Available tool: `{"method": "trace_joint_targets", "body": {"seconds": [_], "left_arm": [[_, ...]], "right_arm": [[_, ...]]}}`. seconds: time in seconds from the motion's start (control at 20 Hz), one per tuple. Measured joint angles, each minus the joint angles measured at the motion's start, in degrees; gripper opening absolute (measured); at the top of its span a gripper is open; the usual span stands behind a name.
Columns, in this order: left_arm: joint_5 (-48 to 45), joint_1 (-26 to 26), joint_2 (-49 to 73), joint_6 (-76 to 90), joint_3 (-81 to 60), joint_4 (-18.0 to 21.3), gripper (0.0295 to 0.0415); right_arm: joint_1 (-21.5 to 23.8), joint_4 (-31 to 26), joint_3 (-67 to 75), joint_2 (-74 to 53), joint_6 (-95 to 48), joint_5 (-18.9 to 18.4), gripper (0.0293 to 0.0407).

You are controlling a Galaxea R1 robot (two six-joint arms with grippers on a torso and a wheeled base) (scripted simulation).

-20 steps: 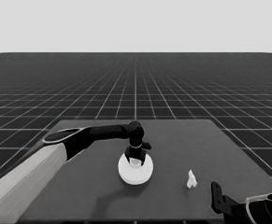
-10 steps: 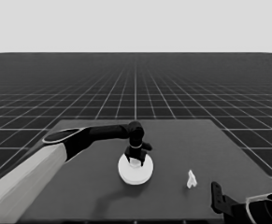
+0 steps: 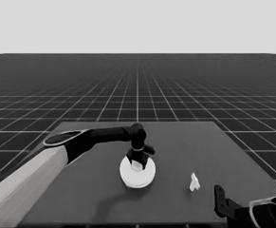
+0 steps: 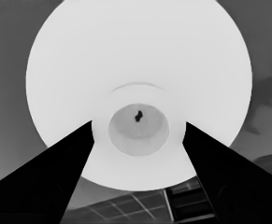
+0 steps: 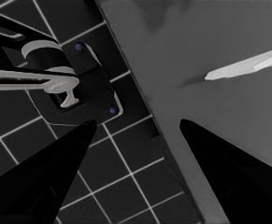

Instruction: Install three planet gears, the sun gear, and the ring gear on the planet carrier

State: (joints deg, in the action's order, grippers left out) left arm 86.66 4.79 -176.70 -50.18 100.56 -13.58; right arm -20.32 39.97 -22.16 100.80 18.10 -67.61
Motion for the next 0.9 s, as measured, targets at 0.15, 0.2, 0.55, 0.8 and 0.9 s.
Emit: {"method": "trace_joint_targets", "body": {"seconds": [0.15,0.2,0.55,0.8,0.9], "left_arm": [[0.0,0.0,0.0,1.5,0.0,0.0,0.0348],[0.0,0.0,0.0,2.0,0.0,0.0,0.0348],[0.0,0.0,0.0,3.7,0.0,0.0,0.0385],[0.0,0.0,0.0,3.7,0.0,0.0,0.0385],[0.9,-4.1,0.7,-17.2,-2.5,3.4,0.0386]], "right_arm": [[0.0,0.0,0.0,0.0,0.0,0.0,0.0385],[0.0,0.0,0.0,0.0,0.0,0.0,0.0385],[0.0,0.0,0.0,0.0,0.0,0.0,0.0385],[0.0,0.0,0.0,0.0,0.0,0.0,0.0385],[0.0,0.0,0.0,0.0,0.0,0.0,0.0385]]}}
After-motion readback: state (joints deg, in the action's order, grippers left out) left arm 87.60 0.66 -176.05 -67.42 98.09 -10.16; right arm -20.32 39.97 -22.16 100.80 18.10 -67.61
